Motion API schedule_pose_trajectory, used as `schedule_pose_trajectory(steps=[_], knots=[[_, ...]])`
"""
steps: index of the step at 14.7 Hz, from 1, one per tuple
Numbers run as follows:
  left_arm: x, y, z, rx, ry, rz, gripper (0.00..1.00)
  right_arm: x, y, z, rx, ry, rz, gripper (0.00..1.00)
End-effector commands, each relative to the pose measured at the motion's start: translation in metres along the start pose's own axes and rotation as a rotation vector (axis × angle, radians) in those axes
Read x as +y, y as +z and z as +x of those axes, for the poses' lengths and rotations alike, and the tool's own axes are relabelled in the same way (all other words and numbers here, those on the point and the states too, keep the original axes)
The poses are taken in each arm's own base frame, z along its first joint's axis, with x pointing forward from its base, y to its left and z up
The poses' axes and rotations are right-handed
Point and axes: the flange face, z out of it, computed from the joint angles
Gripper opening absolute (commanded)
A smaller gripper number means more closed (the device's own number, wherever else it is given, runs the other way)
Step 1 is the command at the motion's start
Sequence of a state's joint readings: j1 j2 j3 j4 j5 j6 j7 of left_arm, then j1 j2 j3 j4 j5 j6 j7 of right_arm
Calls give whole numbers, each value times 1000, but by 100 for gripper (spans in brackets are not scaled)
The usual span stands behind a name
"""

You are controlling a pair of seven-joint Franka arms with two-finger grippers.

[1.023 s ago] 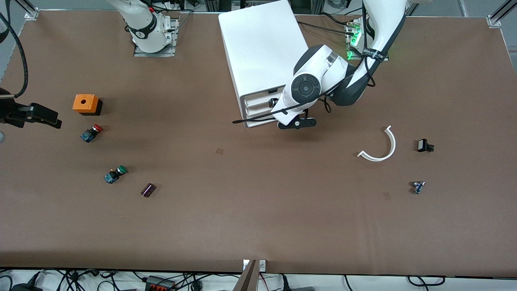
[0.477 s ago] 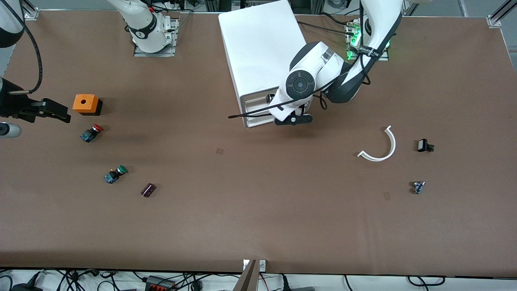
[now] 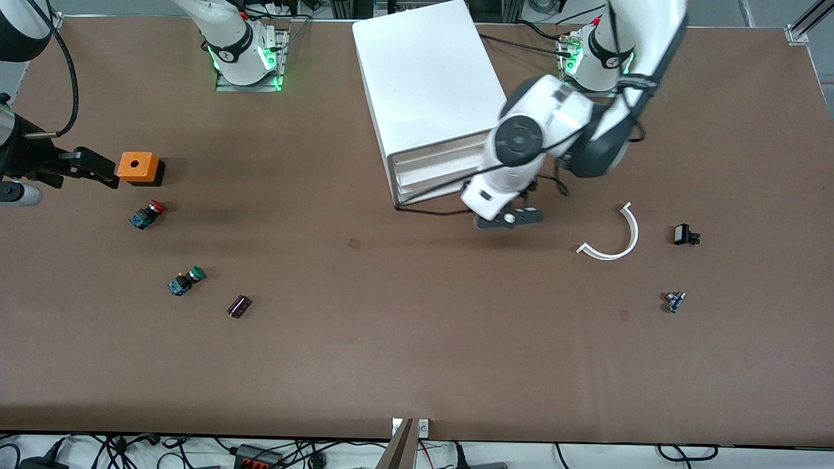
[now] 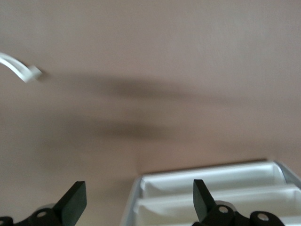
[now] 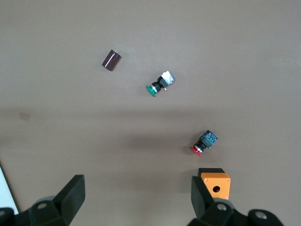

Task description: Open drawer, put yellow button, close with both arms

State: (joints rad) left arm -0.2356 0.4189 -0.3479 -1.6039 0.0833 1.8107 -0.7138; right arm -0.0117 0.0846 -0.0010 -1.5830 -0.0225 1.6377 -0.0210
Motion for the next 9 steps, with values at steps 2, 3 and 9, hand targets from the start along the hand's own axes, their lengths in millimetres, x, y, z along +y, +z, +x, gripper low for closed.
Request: schedule_pose_trajectory(steps=[2,3,9], knots=[[-79,-65,47,38,154,29,100,1,-2,-8,-3,-22,-16,100],[-104,-77,57,40,165,38,100,2,-3,-8,0,-20,-17,100],[-230,-155,78,60,233,-21,100,2,-7,-12,8,-25,-17,100]])
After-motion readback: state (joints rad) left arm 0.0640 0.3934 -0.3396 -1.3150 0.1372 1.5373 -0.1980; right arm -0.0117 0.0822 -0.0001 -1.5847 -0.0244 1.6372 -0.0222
